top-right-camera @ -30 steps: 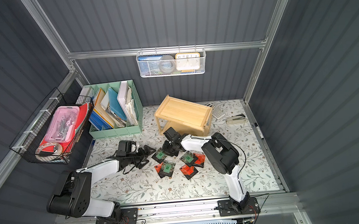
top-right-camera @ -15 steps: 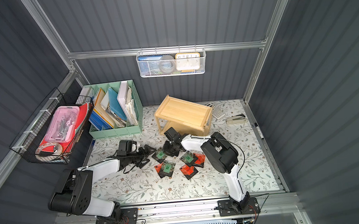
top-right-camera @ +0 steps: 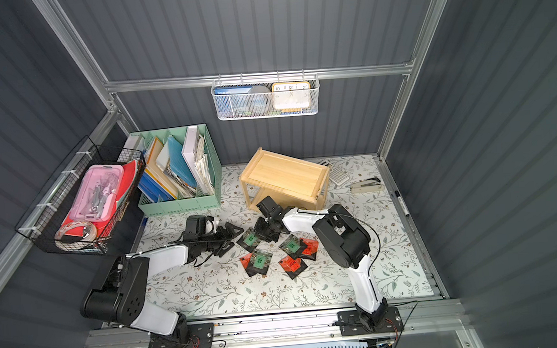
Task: Place the tea bags on the shelf by color
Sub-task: Pick up the tea bag from the center of the board.
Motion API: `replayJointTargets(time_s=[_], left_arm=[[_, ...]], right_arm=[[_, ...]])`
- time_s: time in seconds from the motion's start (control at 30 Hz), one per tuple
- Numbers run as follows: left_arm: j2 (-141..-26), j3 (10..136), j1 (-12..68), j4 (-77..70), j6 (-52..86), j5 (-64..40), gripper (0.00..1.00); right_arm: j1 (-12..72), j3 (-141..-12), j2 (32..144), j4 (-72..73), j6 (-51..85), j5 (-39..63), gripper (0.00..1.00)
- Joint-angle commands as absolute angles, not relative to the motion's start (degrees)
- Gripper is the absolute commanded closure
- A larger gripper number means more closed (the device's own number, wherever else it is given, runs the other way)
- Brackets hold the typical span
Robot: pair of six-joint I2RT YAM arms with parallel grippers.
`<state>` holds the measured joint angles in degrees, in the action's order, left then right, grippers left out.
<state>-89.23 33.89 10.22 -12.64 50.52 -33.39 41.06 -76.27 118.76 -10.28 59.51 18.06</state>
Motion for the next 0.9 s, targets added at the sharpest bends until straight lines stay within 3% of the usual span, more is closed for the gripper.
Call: replayJointTargets(time_s=[0.0, 0.87], left_arm=[[-91.0, 33.3, 10.5, -13.6, 48.7, -33.9, 0.12], [-93.5, 29.1, 11.1, -22.0, 52.1, -38.2, 0.24]], right_arm=[[40.8, -75.8, 121.0, -12.1, 59.5, 18.1, 0.76], [40.8, -75.9, 121.9, -12.3, 60.5, 18.7, 0.76]])
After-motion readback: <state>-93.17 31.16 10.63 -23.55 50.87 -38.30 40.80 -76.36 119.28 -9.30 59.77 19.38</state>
